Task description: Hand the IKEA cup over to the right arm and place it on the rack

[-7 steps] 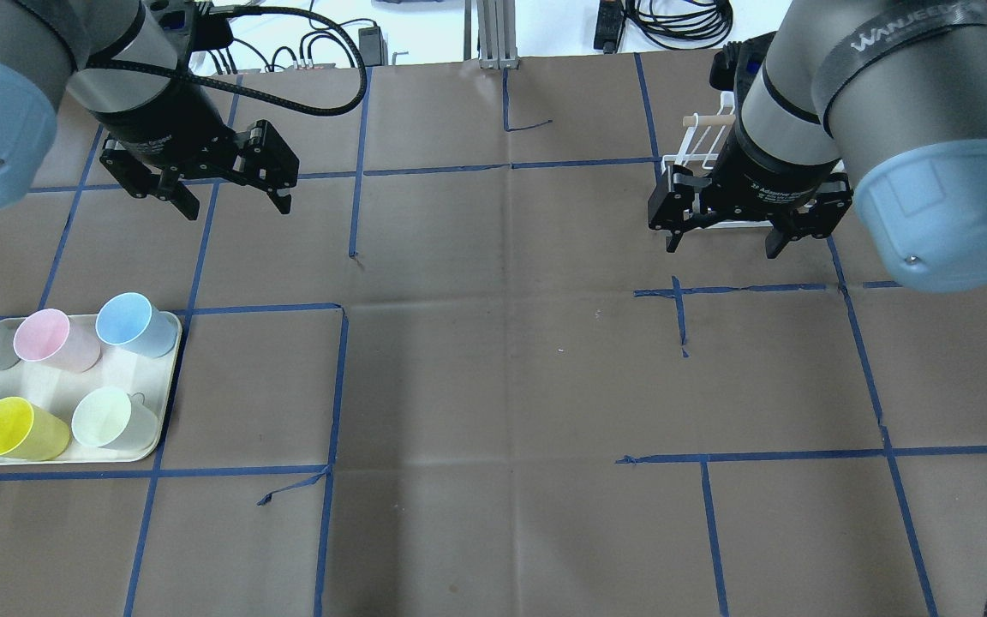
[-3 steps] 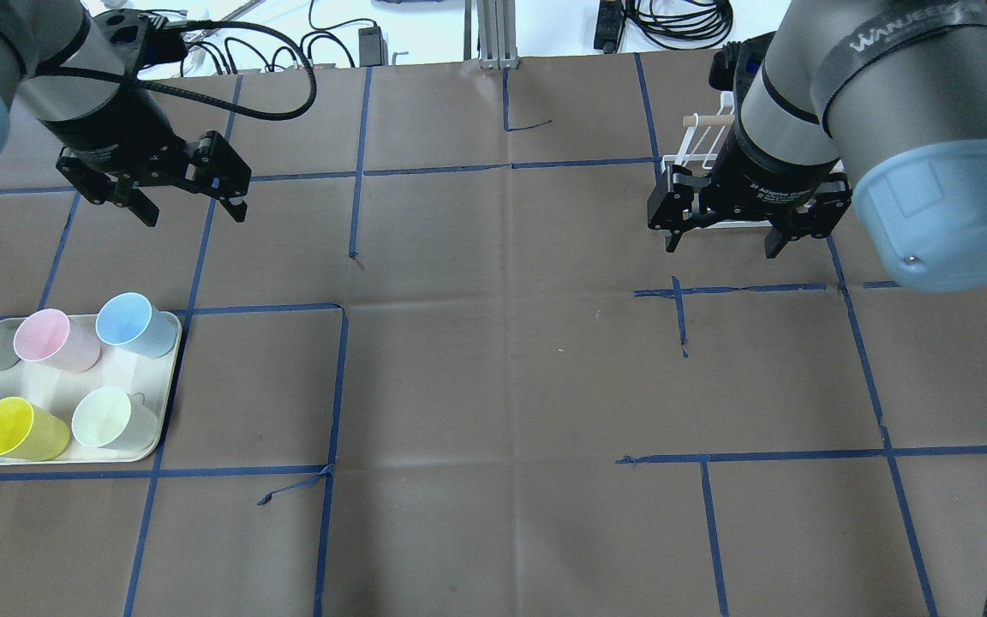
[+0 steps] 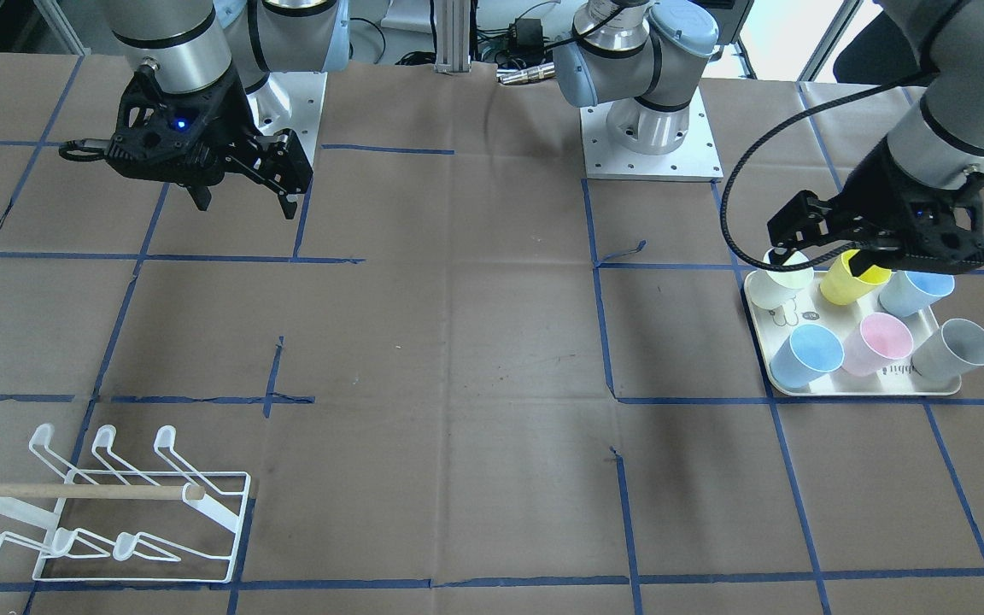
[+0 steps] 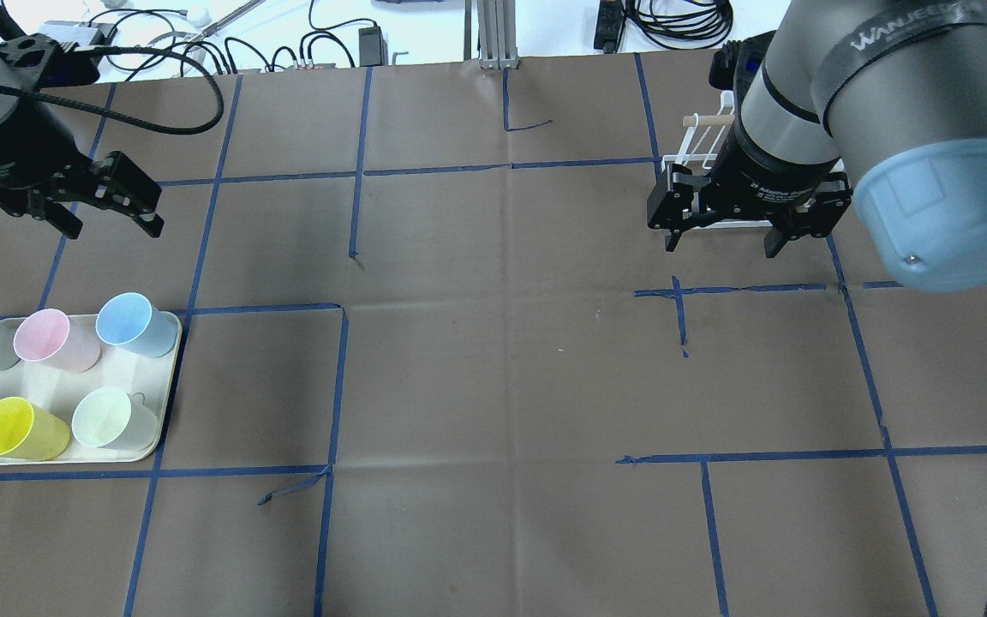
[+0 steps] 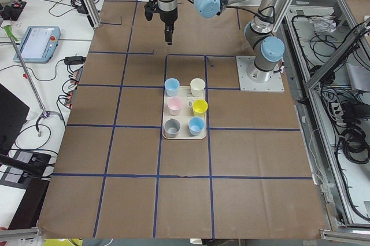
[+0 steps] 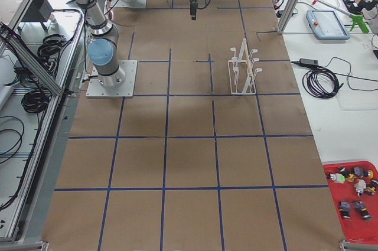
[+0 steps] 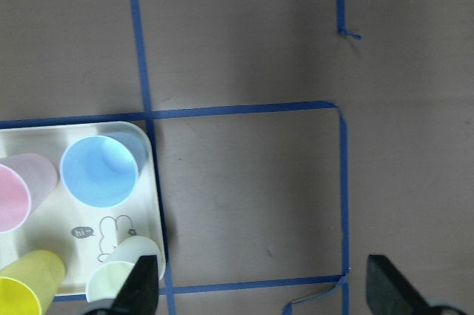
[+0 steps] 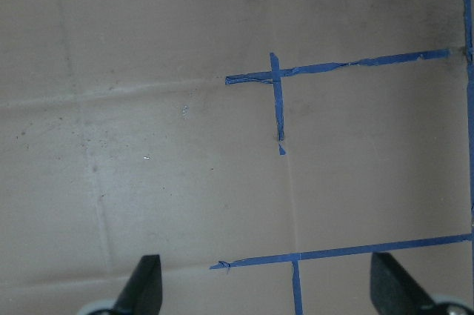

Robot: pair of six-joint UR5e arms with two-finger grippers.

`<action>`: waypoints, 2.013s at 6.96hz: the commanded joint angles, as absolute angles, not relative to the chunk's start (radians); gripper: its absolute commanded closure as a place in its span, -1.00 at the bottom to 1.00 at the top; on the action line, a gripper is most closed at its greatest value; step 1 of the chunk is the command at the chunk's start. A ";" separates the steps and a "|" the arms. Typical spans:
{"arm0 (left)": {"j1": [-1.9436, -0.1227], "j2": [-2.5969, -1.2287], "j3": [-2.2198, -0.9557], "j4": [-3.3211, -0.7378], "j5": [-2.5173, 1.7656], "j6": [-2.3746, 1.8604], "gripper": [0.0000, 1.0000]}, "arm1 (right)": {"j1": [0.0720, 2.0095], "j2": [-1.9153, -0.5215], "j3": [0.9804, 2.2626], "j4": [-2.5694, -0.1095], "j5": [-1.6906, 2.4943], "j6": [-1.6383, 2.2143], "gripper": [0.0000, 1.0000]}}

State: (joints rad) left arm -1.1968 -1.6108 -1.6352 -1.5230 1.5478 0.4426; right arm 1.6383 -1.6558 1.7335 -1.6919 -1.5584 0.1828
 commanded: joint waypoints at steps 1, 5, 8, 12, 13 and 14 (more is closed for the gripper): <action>-1.103 -1.628 -1.655 -1.497 1.548 0.566 -1.00 | 1.638 -1.654 1.733 -1.693 -1.557 0.183 -1.00; -1.106 -1.683 -1.925 -1.120 1.545 0.525 -1.00 | 1.638 -1.647 1.735 -1.715 -1.555 0.184 -1.00; -1.106 -1.743 -1.939 -1.104 1.548 0.505 -1.00 | 1.638 -1.646 1.733 -1.715 -1.555 0.183 -1.00; -1.101 -1.802 -1.973 -1.020 1.554 0.495 -1.00 | 1.637 -1.646 1.733 -1.715 -1.555 0.183 -1.00; -1.101 -1.807 -1.985 -1.020 1.563 0.491 -1.00 | 1.637 -1.647 1.733 -1.717 -1.555 0.183 -1.00; -1.101 -1.809 -2.002 -1.002 1.571 0.491 -1.00 | 1.637 -1.646 1.733 -1.717 -1.555 0.184 -1.00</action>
